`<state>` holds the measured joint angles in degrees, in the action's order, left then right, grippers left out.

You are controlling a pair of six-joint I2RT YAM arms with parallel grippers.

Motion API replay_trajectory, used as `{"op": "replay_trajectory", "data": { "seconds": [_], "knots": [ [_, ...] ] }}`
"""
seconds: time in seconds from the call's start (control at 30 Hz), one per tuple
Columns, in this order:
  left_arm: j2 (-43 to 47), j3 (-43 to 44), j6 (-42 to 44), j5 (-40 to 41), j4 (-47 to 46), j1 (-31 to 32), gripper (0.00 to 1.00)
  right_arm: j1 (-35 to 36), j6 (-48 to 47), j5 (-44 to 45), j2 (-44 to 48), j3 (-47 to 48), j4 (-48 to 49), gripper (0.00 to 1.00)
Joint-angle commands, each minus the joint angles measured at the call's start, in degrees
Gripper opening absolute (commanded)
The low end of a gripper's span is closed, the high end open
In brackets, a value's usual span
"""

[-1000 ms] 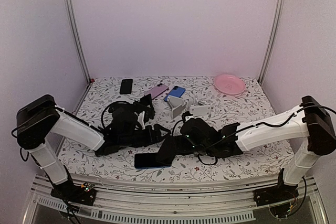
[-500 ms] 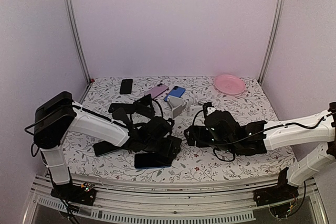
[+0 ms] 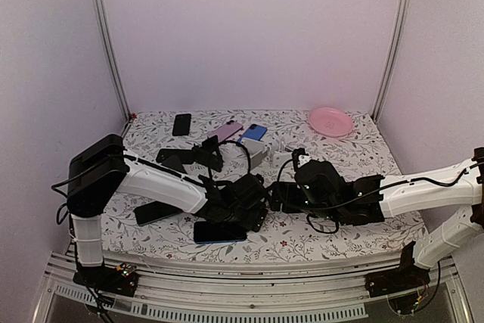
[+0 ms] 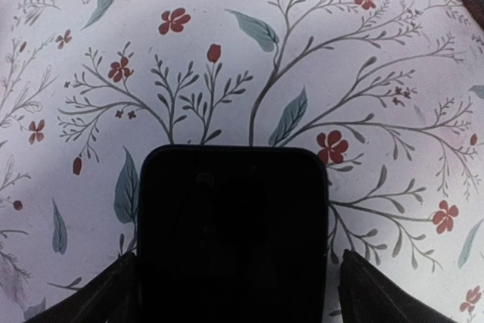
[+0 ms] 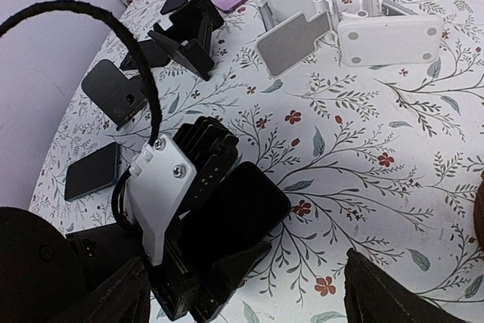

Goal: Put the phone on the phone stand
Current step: Pick up the phone from the phone, then pass from the left arm to the right

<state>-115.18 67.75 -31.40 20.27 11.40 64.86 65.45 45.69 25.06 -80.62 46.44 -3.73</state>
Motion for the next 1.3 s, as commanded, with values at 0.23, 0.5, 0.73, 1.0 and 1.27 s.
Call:
{"op": "replay_trajectory", "data": {
  "seconds": [0.23,0.5,0.73,1.0,1.27],
  "knots": [
    [1.88,-4.13,1.54,2.45,-0.11,0.47,0.54,-2.33,2.36,-5.02,3.17,-3.55,6.58,0.88],
    [11.57,-8.46,5.42,8.72,-9.59,1.8,0.47,-2.9,3.5,-7.64,2.14,-4.26,9.59,0.88],
    [20.89,-15.78,12.22,10.76,-22.92,4.84,0.44,-5.03,3.46,-15.79,2.28,-7.6,17.44,0.86],
    [25.8,-19.51,20.64,11.34,-33.88,10.09,0.43,-5.44,3.91,-20.69,2.4,-8.6,23.37,0.8],
    [26.12,-18.78,22.08,11.94,-34.68,11.64,0.42,-5.51,4.93,-23.0,3.29,-9.73,26.51,0.36]
  ]
}}
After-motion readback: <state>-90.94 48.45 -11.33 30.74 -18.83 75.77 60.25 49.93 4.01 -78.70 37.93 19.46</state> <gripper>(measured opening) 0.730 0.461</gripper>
